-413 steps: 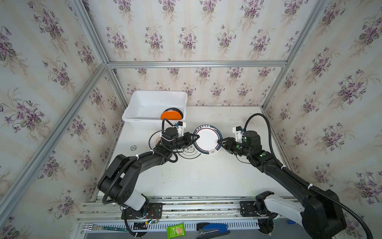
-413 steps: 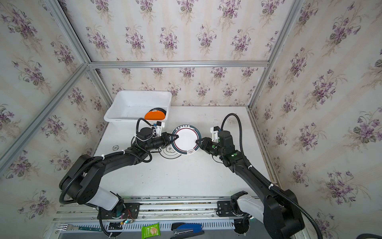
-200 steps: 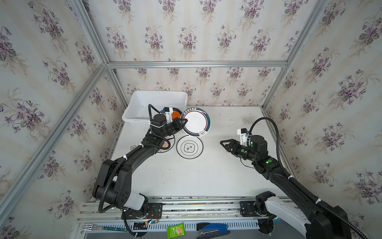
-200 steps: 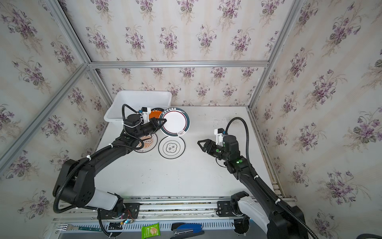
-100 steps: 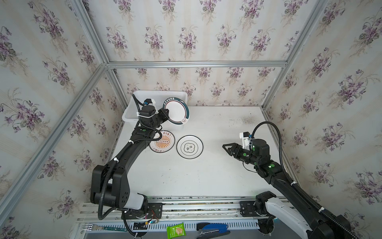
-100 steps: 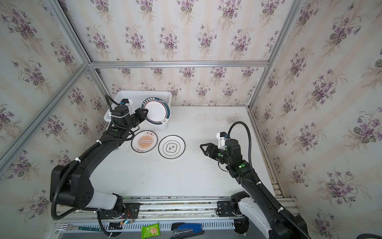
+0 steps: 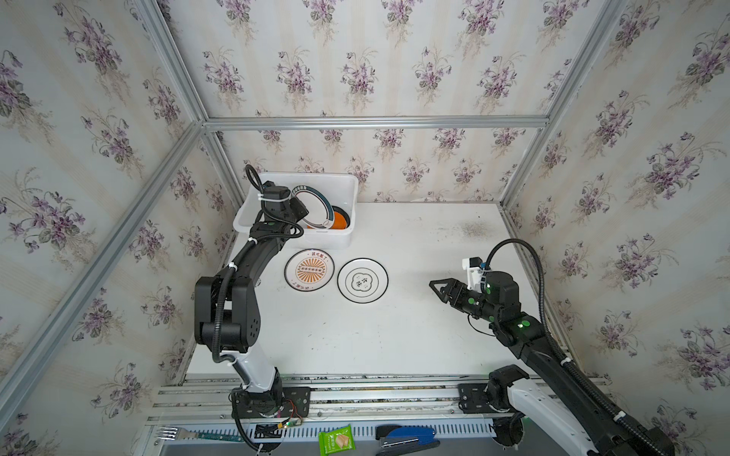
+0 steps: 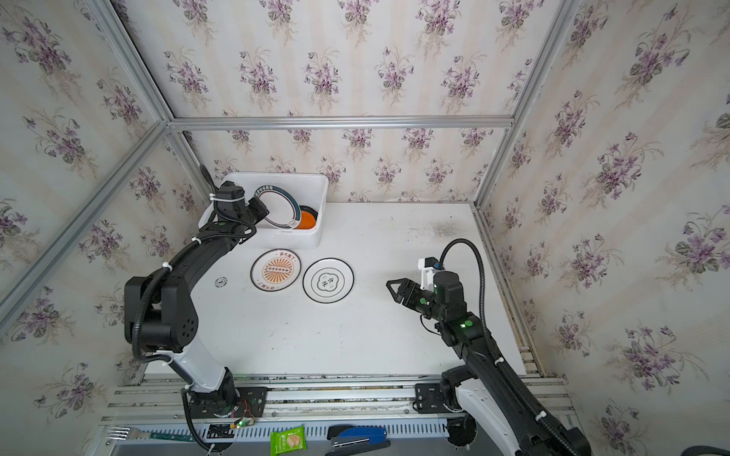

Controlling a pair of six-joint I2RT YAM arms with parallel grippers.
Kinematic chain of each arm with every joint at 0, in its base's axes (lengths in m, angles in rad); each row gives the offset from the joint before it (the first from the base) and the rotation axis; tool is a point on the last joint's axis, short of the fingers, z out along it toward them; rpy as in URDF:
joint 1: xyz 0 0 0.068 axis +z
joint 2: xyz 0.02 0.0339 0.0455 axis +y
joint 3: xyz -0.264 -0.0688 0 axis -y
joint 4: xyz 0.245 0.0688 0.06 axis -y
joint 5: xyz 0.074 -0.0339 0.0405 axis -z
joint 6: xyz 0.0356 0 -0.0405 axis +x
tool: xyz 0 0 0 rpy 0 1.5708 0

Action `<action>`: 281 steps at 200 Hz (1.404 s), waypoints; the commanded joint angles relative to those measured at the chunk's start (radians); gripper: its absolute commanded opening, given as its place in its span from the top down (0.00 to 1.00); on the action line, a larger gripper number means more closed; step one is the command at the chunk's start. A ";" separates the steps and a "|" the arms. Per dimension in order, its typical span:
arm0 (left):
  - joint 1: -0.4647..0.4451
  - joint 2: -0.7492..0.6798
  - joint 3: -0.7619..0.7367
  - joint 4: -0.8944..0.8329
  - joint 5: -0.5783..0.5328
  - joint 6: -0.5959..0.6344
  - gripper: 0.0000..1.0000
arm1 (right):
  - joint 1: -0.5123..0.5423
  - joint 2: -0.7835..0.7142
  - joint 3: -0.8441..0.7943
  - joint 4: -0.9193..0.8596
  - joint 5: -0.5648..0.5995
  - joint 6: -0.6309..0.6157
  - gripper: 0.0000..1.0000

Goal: Place the plates into the plastic bin on the countertop
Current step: 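Lower the green-rimmed plate flat onto the stack and open the left gripper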

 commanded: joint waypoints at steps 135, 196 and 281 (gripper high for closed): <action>-0.026 0.323 0.381 -0.308 0.023 0.115 0.90 | -0.009 0.017 -0.030 0.028 0.026 -0.006 0.32; -0.046 0.350 0.405 -0.328 0.026 0.170 0.63 | -0.012 0.023 -0.031 0.028 0.031 -0.006 0.32; -0.084 0.253 0.365 -0.362 -0.052 0.208 0.00 | -0.018 0.029 -0.032 0.028 0.035 -0.002 0.32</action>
